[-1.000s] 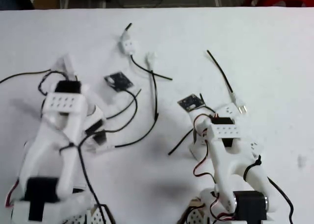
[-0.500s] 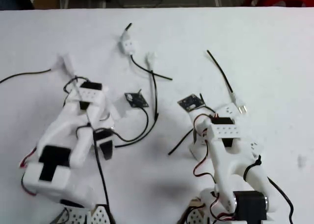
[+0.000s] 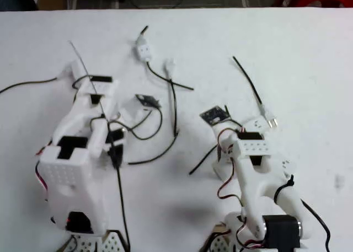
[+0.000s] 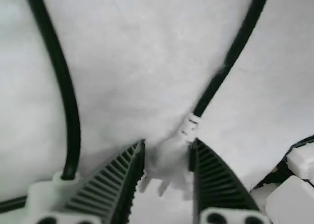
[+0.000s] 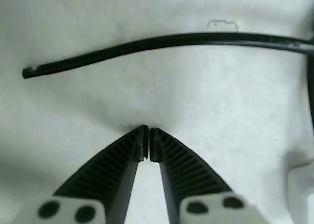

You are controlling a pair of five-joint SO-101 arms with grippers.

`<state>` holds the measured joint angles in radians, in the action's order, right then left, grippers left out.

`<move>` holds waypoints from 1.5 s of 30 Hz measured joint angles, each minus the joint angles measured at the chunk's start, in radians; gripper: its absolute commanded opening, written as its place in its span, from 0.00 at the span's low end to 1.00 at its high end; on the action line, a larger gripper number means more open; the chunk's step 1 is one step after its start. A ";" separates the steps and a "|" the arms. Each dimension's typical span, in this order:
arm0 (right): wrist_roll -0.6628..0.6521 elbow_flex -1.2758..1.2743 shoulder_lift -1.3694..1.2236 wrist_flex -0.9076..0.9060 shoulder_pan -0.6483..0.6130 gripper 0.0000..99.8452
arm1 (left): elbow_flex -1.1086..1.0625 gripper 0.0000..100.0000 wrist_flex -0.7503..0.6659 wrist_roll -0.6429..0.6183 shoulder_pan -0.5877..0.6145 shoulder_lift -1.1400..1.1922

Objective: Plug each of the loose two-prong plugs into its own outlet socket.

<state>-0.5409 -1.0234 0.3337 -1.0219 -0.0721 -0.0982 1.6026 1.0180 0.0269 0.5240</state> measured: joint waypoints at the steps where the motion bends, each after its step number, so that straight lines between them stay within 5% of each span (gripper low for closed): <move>1: 0.000 0.000 0.000 0.000 0.000 0.02 | 0.018 0.09 0.026 0.028 0.000 0.015; 7: 0.000 0.000 0.000 0.000 0.000 0.02 | 0.043 0.10 0.120 0.144 0.006 0.069; 32: 0.000 0.000 0.000 0.000 0.000 0.02 | -0.005 0.14 0.153 0.155 0.012 0.026; 45: 0.000 0.000 0.000 0.000 0.000 0.02 | -0.279 0.20 -0.072 0.158 0.032 -0.204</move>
<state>-0.5409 -1.0234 0.3337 -1.0219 -0.0721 -0.3775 1.5305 1.1761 0.0591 0.3199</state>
